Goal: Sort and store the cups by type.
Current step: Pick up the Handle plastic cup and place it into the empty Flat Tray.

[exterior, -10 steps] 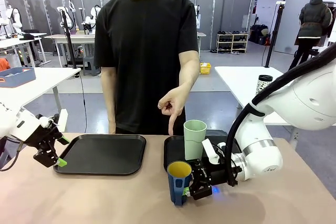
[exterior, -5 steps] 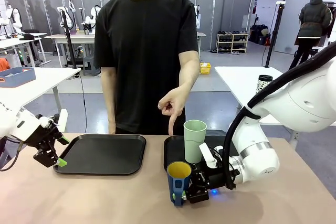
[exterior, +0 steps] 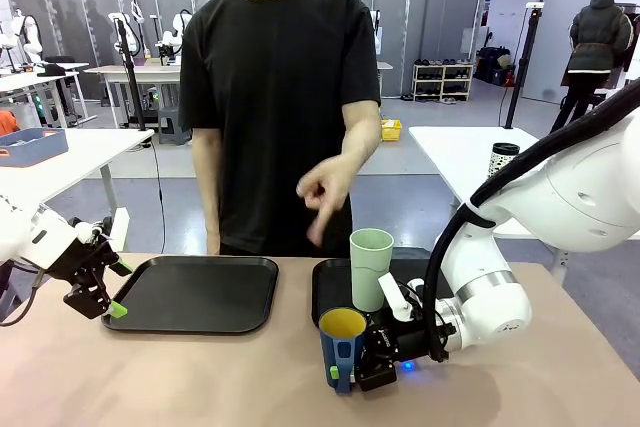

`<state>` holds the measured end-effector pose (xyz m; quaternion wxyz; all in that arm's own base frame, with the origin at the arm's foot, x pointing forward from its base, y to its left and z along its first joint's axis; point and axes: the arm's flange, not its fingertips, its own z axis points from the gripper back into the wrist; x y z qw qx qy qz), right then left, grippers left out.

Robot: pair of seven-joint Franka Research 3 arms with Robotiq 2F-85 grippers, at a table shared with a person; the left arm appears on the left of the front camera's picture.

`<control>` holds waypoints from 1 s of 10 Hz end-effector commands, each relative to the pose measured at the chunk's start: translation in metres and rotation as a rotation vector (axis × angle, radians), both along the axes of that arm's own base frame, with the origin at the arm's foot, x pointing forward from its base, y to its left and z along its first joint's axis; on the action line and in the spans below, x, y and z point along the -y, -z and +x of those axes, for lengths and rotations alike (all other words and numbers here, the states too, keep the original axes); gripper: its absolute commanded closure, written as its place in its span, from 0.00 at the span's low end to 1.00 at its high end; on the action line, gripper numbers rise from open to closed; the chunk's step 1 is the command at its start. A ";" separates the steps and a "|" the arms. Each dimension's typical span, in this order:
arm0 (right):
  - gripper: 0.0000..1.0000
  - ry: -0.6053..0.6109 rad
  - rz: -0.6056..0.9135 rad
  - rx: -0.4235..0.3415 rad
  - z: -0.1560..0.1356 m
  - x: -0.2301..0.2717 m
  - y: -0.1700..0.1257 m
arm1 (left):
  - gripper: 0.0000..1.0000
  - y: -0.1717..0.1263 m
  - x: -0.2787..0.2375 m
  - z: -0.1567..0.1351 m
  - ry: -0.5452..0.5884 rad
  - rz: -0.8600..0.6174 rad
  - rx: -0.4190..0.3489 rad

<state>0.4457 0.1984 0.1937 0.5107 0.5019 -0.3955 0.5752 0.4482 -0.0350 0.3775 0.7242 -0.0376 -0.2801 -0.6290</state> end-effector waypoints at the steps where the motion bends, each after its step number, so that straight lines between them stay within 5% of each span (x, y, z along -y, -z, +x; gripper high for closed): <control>1: 0.60 0.023 -0.002 0.044 -0.019 -0.014 0.000 | 0.00 0.002 -0.002 -0.003 -0.003 -0.008 0.024; 5: 0.60 0.063 0.000 0.057 -0.036 -0.076 -0.031 | 0.00 0.002 -0.002 -0.003 -0.003 -0.008 0.024; 10: 0.60 0.138 -0.009 0.097 0.003 -0.182 -0.060 | 0.00 0.002 -0.002 -0.003 -0.003 -0.008 0.024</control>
